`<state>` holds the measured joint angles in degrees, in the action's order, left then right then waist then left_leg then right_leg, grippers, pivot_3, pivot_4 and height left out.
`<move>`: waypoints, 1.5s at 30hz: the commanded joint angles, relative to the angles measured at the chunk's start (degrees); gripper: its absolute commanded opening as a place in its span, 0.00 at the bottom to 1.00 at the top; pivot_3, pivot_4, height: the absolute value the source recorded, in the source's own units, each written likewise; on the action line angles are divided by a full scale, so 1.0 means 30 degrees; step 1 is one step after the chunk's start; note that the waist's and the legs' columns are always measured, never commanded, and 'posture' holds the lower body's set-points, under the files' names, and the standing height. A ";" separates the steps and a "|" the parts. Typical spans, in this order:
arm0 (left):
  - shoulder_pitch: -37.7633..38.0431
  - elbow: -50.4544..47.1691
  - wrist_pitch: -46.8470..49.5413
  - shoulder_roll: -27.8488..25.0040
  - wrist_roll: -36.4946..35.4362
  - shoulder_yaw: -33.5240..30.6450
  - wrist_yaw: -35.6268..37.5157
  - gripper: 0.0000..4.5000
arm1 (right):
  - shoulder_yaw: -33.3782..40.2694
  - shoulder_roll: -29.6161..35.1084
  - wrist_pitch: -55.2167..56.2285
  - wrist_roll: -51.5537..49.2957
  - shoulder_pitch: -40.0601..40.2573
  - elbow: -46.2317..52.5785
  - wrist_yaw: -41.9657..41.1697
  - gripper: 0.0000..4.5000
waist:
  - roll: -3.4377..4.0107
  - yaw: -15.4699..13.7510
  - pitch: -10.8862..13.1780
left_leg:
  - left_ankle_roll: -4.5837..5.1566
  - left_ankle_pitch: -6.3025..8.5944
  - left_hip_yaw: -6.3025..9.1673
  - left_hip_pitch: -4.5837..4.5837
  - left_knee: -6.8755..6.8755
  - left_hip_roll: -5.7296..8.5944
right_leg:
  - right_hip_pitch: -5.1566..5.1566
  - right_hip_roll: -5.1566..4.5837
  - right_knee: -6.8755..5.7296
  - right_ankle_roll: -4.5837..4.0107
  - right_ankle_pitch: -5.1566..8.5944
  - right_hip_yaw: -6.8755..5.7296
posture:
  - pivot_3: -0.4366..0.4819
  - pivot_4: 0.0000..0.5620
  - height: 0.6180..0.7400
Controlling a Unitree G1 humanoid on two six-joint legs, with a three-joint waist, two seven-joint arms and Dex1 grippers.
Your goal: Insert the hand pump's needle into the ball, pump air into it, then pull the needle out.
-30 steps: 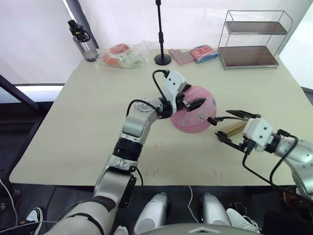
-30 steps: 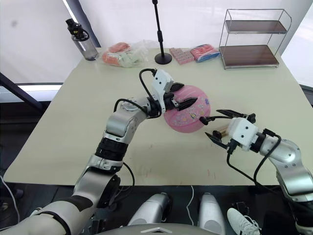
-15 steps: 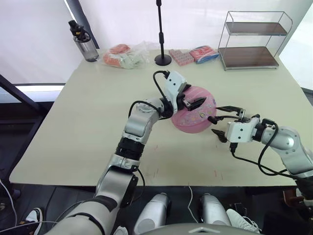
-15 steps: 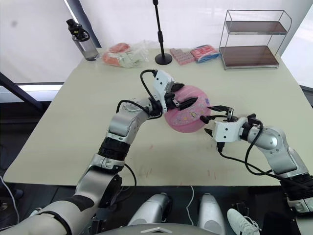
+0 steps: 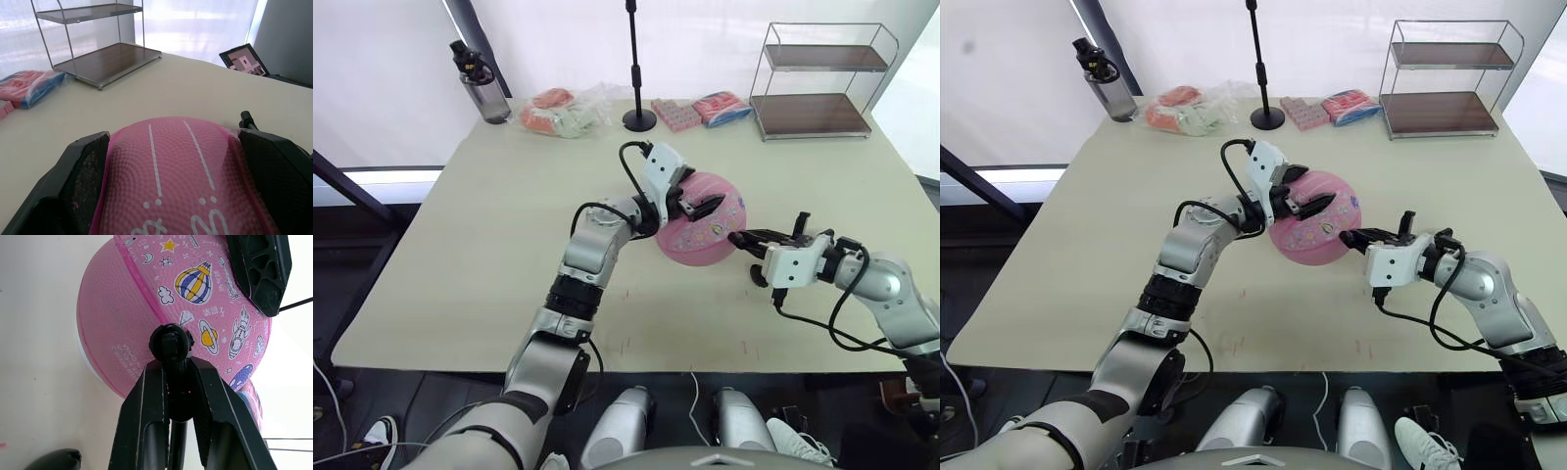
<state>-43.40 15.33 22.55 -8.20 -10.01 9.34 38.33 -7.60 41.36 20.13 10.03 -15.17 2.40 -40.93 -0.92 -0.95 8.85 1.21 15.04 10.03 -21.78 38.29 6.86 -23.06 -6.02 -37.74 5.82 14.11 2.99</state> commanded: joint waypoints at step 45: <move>0.1555 0.6811 -0.1331 0.0773 0.2208 0.1339 -0.1882 1.00 | 0.5354 -0.3412 -0.8734 -1.2084 0.6906 0.7304 -0.0189 0.03 | 0.0224 -0.1050 -0.0304 | 0.0074 0.0047 0.0262 0.0002 -0.0019 0.0094 | 0.0221 -0.0067 0.0265 0.0055 0.0027 -0.0237 | 0.48 0.27 0.96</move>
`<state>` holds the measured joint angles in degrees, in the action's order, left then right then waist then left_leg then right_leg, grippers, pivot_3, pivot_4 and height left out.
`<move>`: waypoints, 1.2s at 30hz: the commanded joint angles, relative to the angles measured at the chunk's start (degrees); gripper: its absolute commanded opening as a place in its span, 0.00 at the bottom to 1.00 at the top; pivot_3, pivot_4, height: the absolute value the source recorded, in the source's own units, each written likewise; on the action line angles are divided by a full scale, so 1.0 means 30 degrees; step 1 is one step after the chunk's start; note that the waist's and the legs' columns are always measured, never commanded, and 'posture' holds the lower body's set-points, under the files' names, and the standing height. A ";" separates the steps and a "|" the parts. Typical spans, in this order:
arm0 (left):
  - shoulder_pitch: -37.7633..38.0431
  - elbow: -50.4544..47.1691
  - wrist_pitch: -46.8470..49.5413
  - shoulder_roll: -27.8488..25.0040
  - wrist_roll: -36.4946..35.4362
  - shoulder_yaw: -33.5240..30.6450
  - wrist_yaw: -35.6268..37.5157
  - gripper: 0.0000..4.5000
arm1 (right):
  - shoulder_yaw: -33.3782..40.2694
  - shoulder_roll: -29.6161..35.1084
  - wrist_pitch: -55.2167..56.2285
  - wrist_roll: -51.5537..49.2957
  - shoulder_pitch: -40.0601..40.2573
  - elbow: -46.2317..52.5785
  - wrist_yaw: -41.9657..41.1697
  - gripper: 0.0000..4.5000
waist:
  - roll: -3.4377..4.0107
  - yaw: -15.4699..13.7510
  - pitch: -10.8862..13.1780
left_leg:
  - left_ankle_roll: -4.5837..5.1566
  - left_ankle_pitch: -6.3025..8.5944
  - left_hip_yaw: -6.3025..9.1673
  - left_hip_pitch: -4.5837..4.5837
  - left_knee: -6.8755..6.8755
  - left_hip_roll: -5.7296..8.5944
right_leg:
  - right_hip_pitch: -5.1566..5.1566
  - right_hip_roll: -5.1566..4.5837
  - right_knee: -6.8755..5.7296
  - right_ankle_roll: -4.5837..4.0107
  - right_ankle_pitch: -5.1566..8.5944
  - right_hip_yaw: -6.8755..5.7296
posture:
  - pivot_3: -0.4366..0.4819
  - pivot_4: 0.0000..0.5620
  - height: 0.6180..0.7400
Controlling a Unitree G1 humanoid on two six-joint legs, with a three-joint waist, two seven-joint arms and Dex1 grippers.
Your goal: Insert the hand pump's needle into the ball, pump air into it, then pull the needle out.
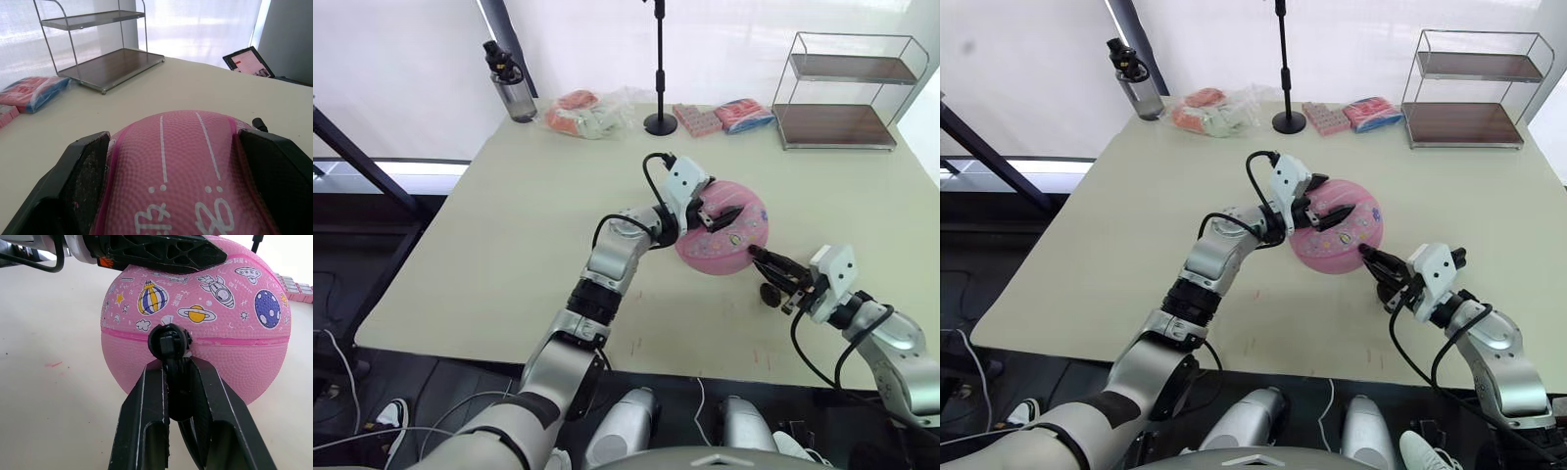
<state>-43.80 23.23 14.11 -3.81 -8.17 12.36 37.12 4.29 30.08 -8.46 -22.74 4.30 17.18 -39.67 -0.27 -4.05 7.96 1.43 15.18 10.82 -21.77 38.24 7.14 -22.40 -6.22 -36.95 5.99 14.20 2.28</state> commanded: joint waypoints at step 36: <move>0.1970 0.6898 0.0381 -0.0453 0.2123 0.1449 -0.2729 1.00 | 0.3822 0.1909 -0.0831 -0.2722 0.2226 0.4996 -0.0803 0.03 | 0.0070 -0.0524 -0.0160 | 0.0124 0.0070 0.0209 0.0035 0.0014 0.0248 | 0.0207 -0.0281 0.0079 0.0173 0.0115 -0.0228 | 0.48 0.27 0.96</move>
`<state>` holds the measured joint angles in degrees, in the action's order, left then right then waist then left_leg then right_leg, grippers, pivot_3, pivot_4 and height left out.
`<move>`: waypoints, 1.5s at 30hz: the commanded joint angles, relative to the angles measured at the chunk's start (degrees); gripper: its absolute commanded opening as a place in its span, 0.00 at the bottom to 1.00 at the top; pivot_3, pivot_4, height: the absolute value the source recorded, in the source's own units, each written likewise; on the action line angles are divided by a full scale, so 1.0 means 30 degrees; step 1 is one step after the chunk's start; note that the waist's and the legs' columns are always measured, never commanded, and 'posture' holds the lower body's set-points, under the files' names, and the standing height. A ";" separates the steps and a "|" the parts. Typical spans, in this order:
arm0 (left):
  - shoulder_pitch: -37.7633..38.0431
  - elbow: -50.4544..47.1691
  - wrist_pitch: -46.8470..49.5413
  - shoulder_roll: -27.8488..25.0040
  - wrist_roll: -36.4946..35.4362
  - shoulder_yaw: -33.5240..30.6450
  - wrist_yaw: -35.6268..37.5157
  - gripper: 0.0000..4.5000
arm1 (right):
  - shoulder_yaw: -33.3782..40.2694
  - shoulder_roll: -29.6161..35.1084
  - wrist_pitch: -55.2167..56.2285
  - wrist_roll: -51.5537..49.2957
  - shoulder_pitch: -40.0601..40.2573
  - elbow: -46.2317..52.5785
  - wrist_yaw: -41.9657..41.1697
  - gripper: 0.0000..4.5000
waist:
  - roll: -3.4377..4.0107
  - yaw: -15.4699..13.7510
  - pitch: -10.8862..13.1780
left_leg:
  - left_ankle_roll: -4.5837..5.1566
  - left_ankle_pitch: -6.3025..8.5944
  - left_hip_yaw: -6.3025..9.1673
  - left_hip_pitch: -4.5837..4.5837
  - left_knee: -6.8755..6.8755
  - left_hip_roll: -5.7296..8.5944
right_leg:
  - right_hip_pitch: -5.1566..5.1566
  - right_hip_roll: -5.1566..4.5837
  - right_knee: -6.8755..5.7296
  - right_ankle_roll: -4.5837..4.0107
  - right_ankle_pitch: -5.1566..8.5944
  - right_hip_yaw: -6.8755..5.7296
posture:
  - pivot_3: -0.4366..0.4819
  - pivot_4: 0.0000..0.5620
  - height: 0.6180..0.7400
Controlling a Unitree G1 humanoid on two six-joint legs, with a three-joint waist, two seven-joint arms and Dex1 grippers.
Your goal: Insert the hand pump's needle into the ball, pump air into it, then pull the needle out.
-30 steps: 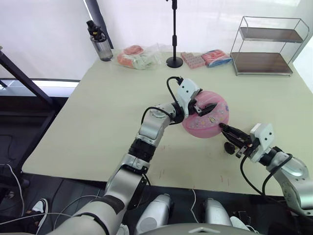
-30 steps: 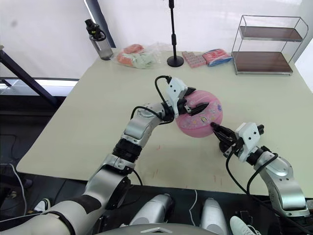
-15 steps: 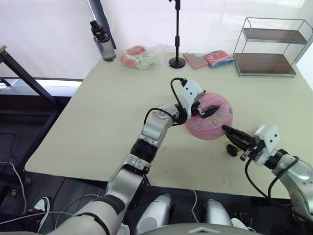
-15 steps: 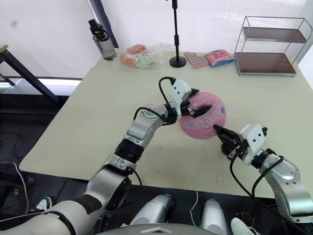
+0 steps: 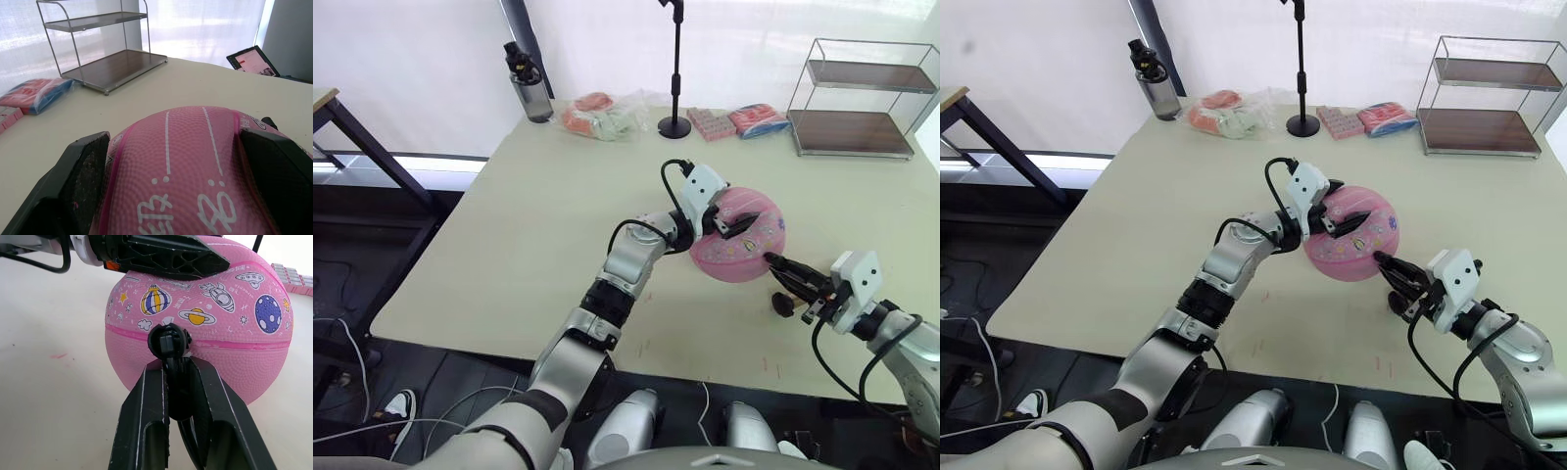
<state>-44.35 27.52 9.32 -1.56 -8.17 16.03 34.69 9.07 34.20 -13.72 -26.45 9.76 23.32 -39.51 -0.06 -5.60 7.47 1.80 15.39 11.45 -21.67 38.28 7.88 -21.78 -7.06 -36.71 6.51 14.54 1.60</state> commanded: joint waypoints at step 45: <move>0.2405 0.6263 0.1757 -0.1103 0.2200 0.0528 -0.2459 1.00 | 0.3393 0.2112 0.6822 0.2105 0.1979 0.1837 -0.2903 0.03 | -0.0351 0.1430 -0.0436 | 0.0039 0.0190 -0.0140 0.0679 -0.0335 -0.0189 | 0.0784 0.0023 0.0279 0.0085 0.0221 -0.0021 | 0.48 0.27 0.96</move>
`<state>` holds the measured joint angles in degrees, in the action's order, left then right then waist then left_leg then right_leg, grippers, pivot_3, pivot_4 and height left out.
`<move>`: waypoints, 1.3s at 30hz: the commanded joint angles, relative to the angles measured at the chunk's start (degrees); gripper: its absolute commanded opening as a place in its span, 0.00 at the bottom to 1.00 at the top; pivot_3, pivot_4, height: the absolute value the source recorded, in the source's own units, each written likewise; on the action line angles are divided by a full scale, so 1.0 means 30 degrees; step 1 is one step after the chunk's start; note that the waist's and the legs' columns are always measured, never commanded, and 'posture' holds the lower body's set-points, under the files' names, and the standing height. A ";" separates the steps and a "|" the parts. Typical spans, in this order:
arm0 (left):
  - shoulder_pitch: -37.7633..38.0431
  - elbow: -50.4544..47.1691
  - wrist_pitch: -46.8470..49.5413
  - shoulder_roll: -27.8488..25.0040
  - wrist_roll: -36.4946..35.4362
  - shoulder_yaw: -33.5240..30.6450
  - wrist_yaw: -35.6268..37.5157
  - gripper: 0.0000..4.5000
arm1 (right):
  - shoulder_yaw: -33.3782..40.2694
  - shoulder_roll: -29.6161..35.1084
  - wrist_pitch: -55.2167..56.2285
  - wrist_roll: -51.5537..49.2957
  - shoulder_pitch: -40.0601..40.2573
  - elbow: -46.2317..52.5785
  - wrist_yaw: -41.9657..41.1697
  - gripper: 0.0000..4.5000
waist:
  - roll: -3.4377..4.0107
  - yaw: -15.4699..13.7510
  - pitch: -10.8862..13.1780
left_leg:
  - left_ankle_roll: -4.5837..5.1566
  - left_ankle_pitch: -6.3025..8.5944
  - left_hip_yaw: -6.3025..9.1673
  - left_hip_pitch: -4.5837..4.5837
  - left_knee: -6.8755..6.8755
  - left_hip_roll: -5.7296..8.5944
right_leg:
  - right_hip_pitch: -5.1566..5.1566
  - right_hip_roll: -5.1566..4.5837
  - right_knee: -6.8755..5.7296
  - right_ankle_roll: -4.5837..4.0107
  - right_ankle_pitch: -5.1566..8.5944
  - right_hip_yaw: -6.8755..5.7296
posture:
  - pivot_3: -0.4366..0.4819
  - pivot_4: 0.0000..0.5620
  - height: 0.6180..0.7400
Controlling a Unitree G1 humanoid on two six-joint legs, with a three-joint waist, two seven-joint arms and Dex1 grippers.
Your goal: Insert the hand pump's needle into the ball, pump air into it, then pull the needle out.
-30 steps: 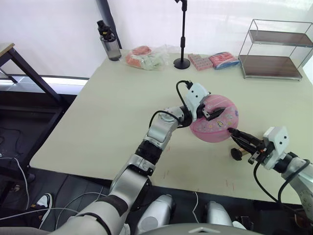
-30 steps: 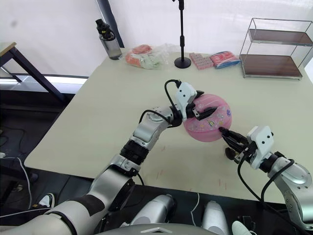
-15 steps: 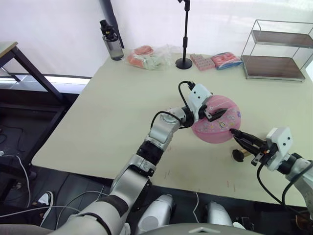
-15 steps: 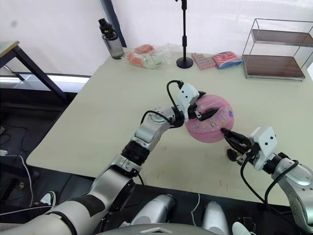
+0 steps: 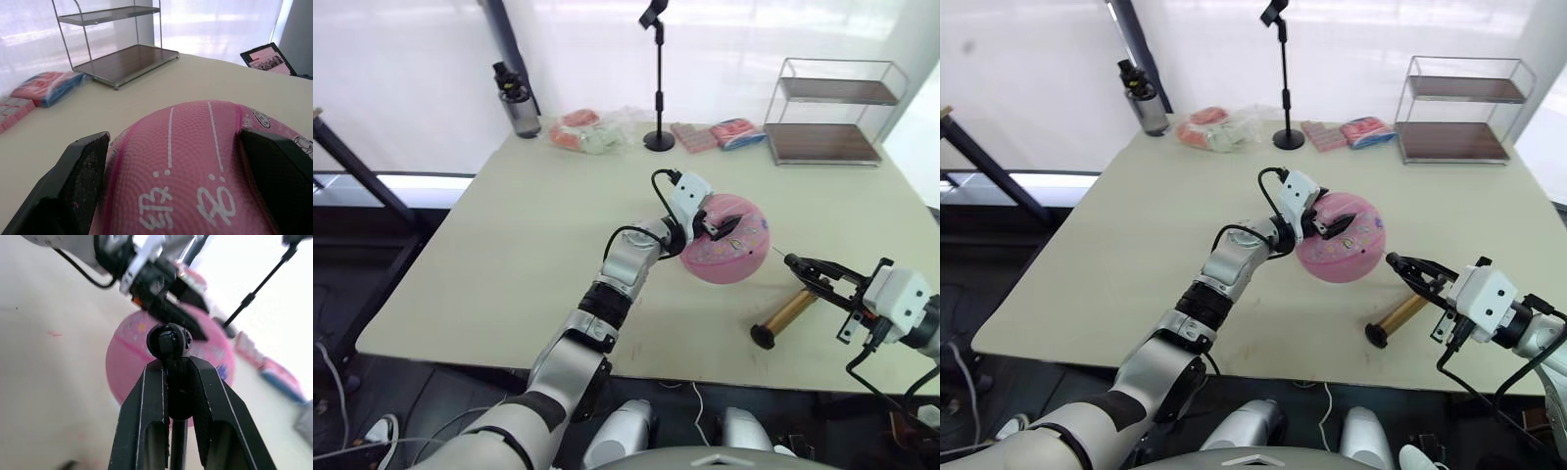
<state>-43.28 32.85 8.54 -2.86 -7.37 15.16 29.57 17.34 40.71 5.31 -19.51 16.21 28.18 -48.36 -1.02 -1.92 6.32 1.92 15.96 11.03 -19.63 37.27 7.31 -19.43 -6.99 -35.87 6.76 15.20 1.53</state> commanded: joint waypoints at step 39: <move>0.1425 -0.2626 0.2027 -0.0379 -0.0206 -0.1043 0.2626 1.00 | 0.0935 -0.0685 0.2637 0.3418 -0.8840 -0.7362 0.5064 0.03 | 0.0263 0.0077 0.0418 | -0.0029 -0.0154 0.0083 -0.0474 -0.0028 0.0089 | -0.0646 -0.0007 -0.0020 -0.0043 -0.0107 0.0014 | 0.48 0.27 0.96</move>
<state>-41.21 22.10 11.72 -3.08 -9.44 11.15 37.60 18.36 37.61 11.36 -9.20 -9.37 5.48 -34.06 -0.23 -1.69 7.57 1.83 15.50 11.27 -21.07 37.19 7.58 -21.38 -7.01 -35.93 6.63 14.88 1.58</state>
